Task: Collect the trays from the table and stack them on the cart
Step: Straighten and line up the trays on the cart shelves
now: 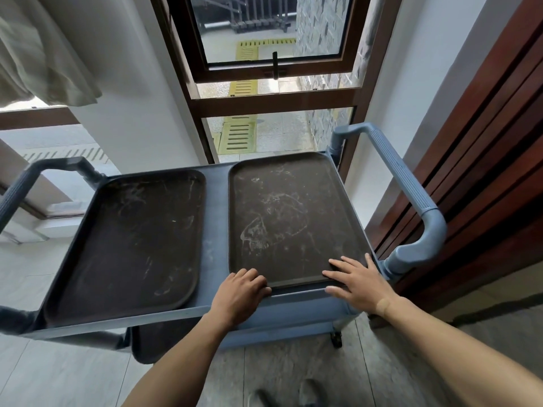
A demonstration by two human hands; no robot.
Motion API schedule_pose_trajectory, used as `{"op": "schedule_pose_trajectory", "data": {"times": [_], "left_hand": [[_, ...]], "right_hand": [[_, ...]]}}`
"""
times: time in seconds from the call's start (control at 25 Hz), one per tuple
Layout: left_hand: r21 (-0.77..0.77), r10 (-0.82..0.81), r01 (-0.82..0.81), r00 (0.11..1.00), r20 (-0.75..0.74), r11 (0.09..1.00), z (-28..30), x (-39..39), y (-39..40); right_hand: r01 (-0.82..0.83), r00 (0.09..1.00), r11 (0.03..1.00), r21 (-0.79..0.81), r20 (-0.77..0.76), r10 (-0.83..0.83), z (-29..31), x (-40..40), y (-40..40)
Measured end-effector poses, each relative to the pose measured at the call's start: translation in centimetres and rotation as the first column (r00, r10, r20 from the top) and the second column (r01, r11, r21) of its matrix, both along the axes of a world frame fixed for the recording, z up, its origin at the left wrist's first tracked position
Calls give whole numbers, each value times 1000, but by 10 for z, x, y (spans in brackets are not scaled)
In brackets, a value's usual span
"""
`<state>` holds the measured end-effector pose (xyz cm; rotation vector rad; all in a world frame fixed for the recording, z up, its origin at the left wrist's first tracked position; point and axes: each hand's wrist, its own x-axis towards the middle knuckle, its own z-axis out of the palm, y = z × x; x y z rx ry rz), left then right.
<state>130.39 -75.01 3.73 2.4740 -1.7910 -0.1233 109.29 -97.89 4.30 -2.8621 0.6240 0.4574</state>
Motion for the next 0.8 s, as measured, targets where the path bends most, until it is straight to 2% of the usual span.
{"op": "schedule_pose_trajectory", "data": {"times": [0.28,0.48,0.8], "left_hand": [[93,-15,17,999,-29,996,-3,-4,-1],[67,36,-33,999,-40,997,-1,-18,-1],[85,94,-90,995,-38,992,-4,-26,-1]], "right_hand": [[-38,999,997,-61,-18,37,1,-3,2],[-14,999,994,-107,51,19,-4,-9,10],[21,998,995,-93,66,-15,1,-11,20]]}}
